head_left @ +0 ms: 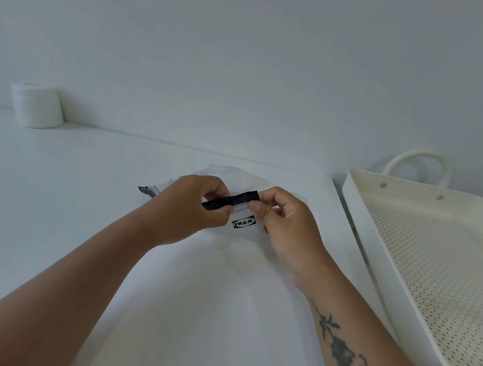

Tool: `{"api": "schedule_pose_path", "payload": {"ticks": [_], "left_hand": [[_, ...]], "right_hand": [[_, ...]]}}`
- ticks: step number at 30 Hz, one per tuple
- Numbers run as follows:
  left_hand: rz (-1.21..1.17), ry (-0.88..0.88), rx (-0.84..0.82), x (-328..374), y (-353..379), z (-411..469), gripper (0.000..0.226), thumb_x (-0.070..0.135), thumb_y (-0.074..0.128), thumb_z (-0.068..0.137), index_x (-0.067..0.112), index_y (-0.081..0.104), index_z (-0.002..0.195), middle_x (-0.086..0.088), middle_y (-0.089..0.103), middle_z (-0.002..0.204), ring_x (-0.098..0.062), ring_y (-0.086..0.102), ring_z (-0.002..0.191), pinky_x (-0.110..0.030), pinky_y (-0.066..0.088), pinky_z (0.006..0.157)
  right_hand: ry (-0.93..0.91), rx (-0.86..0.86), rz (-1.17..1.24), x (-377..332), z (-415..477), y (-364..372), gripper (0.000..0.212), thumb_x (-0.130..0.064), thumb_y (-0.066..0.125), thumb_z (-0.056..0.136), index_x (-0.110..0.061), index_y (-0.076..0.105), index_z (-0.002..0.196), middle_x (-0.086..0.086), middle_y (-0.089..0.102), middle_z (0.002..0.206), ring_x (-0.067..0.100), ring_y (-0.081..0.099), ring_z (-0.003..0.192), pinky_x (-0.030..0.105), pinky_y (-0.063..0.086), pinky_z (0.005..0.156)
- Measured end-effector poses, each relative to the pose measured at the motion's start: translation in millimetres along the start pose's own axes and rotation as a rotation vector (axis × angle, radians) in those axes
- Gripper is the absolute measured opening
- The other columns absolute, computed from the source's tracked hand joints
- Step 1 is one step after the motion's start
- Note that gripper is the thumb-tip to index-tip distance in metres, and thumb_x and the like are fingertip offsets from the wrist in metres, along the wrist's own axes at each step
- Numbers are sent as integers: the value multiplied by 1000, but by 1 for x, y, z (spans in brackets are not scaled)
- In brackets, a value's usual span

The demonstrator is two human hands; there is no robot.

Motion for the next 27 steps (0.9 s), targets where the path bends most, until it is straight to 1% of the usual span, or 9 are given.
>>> {"api": "schedule_pose_path", "payload": {"ticks": [4, 7, 9, 14, 17, 19, 21, 24, 27], "left_hand": [[19, -23, -5, -7, -1, 2, 14, 25, 67, 82, 31, 61, 71, 7, 66, 75, -3, 39, 37, -10, 28, 36], [22, -27, -13, -9, 0, 2, 13, 25, 66, 81, 29, 60, 71, 3, 68, 79, -1, 41, 39, -9, 29, 37], [31, -22, -18, -9, 1, 2, 13, 25, 65, 81, 29, 59, 71, 2, 68, 80, -1, 42, 40, -10, 31, 39], [3, -30, -8, -12, -3, 2, 17, 27, 68, 81, 33, 60, 67, 15, 69, 77, 1, 43, 39, -10, 33, 40], [-3, -14, -14, -13, -5, 0, 10, 27, 68, 79, 35, 64, 75, 22, 68, 80, -1, 45, 43, -11, 36, 43], [-27, 18, 6, -9, -3, -1, 9, 29, 70, 80, 35, 66, 84, 20, 69, 83, 1, 53, 53, -10, 40, 50], [-50, 43, 35, -4, 1, 0, 7, 30, 73, 82, 34, 68, 86, 17, 69, 84, 4, 58, 65, -8, 42, 57], [-40, 43, 51, -1, 4, 0, 9, 26, 69, 86, 33, 69, 81, 21, 69, 81, 9, 58, 65, -2, 38, 58], [-33, 47, 35, -2, 7, 1, 6, 26, 69, 85, 31, 69, 81, 22, 68, 77, 9, 56, 63, -2, 38, 57]], "right_hand": [[11, 16, 1, 1, 0, 3, 16, -22, 64, 91, -29, 68, 78, -18, 55, 56, -1, 45, 53, 9, 36, 52], [16, 16, 18, 0, 0, 2, 14, -20, 63, 91, -27, 69, 81, -18, 55, 56, -2, 47, 53, 9, 38, 54], [15, 33, 35, -1, 0, 0, 11, -18, 63, 91, -23, 70, 83, -15, 57, 62, -3, 48, 53, 8, 39, 55], [13, 48, 55, -1, 0, -2, 10, -18, 62, 91, -21, 70, 86, -9, 62, 75, 1, 51, 59, 9, 41, 58], [2, 32, 11, 1, 0, -2, 14, -18, 63, 91, -25, 70, 81, -16, 59, 63, -4, 48, 52, 6, 38, 54], [9, -2, 50, 3, 0, -1, 15, -16, 64, 91, -25, 71, 81, -20, 57, 56, -5, 48, 51, 5, 37, 53], [24, -32, 87, 5, -1, 3, 14, -15, 65, 90, -23, 73, 82, -21, 57, 54, -6, 50, 51, 4, 37, 53], [19, -35, 138, 5, -2, 7, 11, -11, 67, 87, -18, 75, 85, -14, 62, 61, -7, 53, 52, 4, 39, 54], [21, -35, 197, 4, -1, 8, 5, -8, 71, 85, -10, 73, 89, 3, 70, 78, -3, 60, 61, 6, 42, 57]]}}
Point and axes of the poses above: each hand's wrist, its own z-axis towards the middle knuckle, its own y-axis out of the palm, x = y × z, the point moved 3 cm from there along z, towards the middle knuckle
